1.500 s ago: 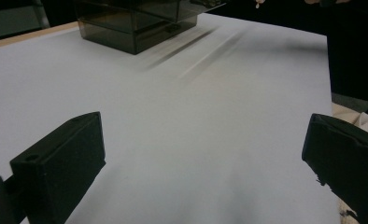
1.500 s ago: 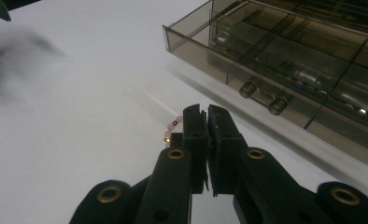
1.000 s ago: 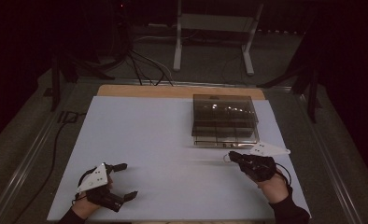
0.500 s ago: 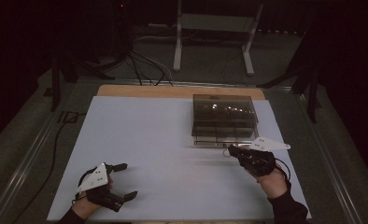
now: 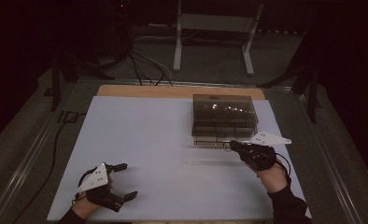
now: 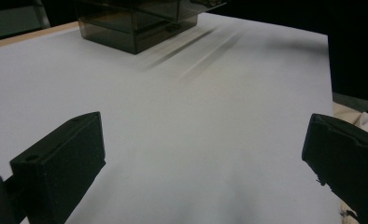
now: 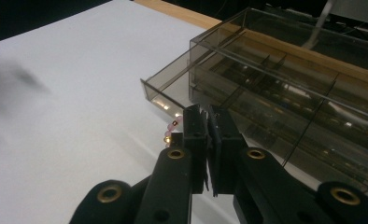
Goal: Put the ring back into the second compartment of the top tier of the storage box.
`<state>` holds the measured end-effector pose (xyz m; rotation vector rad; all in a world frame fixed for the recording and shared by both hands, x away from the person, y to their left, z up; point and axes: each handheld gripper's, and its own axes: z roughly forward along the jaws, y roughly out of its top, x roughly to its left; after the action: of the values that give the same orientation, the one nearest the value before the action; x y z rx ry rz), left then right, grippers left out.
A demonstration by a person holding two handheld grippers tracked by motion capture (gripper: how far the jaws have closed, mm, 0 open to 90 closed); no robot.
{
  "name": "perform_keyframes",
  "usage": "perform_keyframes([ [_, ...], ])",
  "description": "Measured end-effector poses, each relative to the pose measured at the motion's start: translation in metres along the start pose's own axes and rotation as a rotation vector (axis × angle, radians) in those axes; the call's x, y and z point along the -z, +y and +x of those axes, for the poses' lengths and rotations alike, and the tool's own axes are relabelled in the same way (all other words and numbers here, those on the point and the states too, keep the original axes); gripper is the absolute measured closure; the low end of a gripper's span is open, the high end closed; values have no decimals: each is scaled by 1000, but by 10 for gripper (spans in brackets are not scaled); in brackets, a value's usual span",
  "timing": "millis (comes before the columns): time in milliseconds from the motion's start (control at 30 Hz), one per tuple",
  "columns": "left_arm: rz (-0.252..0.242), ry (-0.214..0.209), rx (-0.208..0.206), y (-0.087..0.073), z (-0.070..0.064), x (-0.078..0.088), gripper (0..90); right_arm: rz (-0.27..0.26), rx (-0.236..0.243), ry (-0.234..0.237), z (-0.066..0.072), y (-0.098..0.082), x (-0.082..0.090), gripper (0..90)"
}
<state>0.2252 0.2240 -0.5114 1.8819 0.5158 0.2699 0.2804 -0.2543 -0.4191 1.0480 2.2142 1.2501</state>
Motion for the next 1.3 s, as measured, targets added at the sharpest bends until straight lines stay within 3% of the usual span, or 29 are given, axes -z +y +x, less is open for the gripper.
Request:
perform_keyframes([
  [700,3,2,-3,0,0,0,5,-10,-20,-41,-20,20,-14,872],
  [1300,2,1,-2,0,0,0,5,16,-90,-81,-34,23,-31,871],
])
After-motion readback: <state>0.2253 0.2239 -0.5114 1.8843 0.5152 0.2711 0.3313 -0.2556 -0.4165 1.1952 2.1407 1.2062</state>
